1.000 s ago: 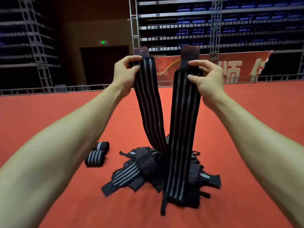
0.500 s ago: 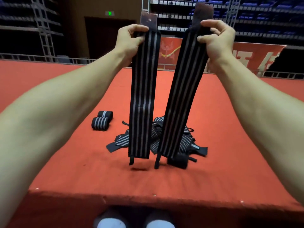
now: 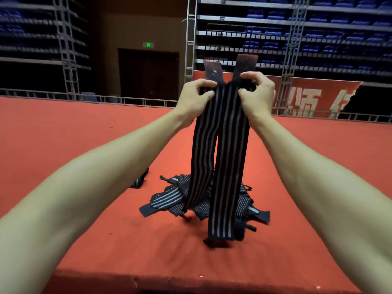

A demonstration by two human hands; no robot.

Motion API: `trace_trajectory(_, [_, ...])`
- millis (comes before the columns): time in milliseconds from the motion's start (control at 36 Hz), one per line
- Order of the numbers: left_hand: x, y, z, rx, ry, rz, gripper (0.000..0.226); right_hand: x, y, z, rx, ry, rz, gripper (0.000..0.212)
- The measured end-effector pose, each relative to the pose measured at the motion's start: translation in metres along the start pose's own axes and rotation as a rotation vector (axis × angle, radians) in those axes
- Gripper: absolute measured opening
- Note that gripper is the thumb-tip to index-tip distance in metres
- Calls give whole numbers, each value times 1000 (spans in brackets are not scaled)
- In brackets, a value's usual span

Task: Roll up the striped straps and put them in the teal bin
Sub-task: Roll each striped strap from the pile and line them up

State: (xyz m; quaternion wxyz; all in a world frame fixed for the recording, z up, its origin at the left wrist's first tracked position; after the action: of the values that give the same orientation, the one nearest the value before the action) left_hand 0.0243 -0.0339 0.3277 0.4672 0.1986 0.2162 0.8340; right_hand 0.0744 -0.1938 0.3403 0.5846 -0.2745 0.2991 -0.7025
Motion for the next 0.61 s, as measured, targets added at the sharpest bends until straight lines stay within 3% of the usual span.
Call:
trace_trajectory(222, [-14,11,-14,-98,-122,130,23,-8,10,-5,-5,-15,-10,33])
trace_trajectory(361, [-24,16,-22,-149,-191,10,17,-15,12,-7,8,-3,60,29])
trace_trajectory(528, [-23,5,-18,-12,-63,-58,22,-12,25,-13,-41,-94,141,29])
trace_trajectory(611, [-18,0,-12,61,-8,-33,39,-8,27,-18,-25,-159,156,29])
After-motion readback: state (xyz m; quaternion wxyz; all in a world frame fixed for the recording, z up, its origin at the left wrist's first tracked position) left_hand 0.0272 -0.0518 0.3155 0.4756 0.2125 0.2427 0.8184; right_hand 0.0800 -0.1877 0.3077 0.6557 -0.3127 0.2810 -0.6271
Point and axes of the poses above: each hand's wrist, its own z-axis towards the middle knuckle, its own x-axis out of the back of the hand, y = z × x, the point moved 2 cm from there along z, towards the middle knuckle, and after that the axes turned 12 degrees about -x, right-handed, at the moved point
